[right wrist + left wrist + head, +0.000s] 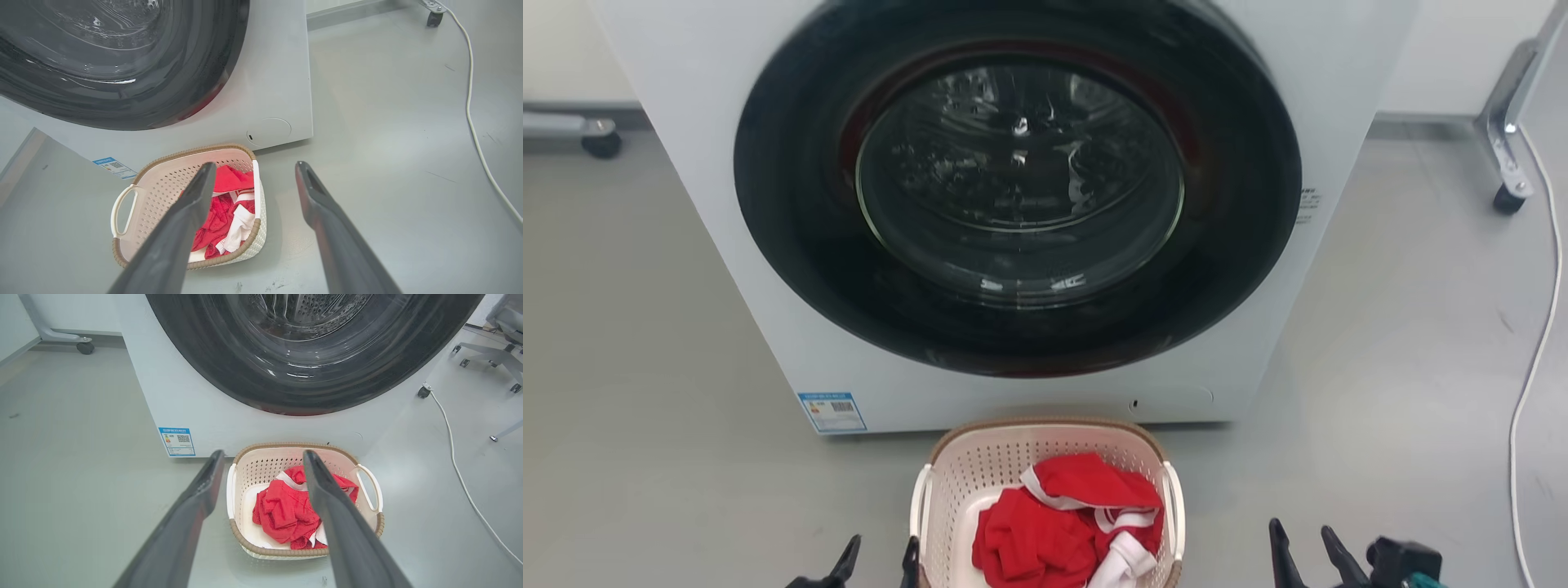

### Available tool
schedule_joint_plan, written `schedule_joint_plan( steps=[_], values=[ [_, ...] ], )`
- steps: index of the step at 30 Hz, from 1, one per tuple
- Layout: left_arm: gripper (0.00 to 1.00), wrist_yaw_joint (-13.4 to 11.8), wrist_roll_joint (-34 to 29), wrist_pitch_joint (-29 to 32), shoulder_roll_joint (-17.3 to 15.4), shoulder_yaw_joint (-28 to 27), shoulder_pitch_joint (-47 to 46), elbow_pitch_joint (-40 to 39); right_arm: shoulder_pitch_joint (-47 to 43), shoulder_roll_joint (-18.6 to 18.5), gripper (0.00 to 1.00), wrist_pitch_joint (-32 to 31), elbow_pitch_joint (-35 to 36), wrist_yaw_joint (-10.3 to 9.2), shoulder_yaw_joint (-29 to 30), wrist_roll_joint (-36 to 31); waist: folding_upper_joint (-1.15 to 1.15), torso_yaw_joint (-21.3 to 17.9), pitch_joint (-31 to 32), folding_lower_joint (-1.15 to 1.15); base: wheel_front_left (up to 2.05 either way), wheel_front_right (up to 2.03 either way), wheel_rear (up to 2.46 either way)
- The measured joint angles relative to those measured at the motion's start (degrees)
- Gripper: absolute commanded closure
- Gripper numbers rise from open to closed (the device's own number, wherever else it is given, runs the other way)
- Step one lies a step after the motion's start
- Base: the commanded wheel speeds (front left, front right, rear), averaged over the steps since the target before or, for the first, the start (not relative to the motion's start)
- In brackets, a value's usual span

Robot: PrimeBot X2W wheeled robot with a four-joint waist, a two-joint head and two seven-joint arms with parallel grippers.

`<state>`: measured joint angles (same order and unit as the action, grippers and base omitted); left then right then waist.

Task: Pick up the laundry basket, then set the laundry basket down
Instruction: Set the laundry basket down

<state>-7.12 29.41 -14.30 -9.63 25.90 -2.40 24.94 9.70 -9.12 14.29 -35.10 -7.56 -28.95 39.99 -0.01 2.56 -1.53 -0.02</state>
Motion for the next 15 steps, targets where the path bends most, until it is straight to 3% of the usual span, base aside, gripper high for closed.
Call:
schedule_joint_plan(
  steps=[15],
  values=[
    [0.00,-0.01,-8.04,0.00,0.91,-9.93,10.30,-12.84,-13.90,1.53,0.00,0.00,19.86,0.00,12.74,-14.90,0.01,0.03,3.22,0.01,0.00,0.00,0.00]
  ],
)
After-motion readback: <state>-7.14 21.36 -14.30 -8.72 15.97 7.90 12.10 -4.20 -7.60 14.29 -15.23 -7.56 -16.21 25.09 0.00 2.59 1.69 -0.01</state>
